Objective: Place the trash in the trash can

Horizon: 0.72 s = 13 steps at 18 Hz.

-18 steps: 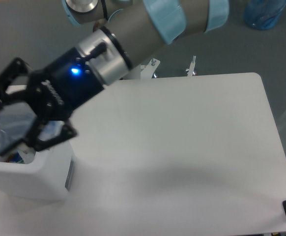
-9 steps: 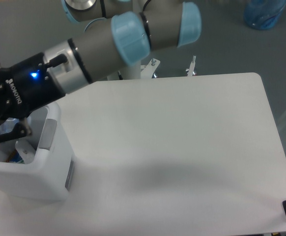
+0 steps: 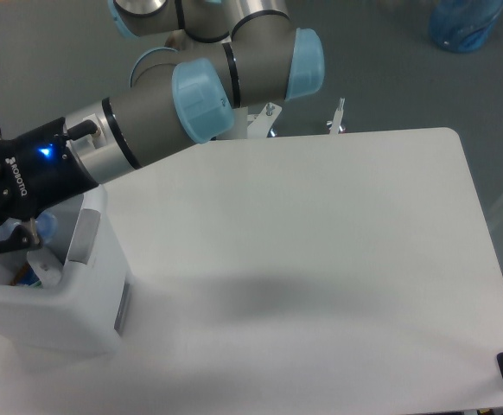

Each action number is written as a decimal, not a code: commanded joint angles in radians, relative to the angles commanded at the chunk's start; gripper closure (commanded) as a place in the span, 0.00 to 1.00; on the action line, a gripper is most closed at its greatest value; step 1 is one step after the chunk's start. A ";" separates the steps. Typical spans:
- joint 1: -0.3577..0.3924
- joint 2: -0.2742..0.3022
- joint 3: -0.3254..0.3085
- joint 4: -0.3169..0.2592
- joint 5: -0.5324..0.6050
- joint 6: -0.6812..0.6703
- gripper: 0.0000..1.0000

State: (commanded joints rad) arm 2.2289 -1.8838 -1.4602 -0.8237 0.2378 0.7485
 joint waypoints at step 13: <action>0.207 0.045 -0.026 0.000 0.061 0.008 0.00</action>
State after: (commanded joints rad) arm 2.4357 -1.8392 -1.4864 -0.8238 0.2990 0.7562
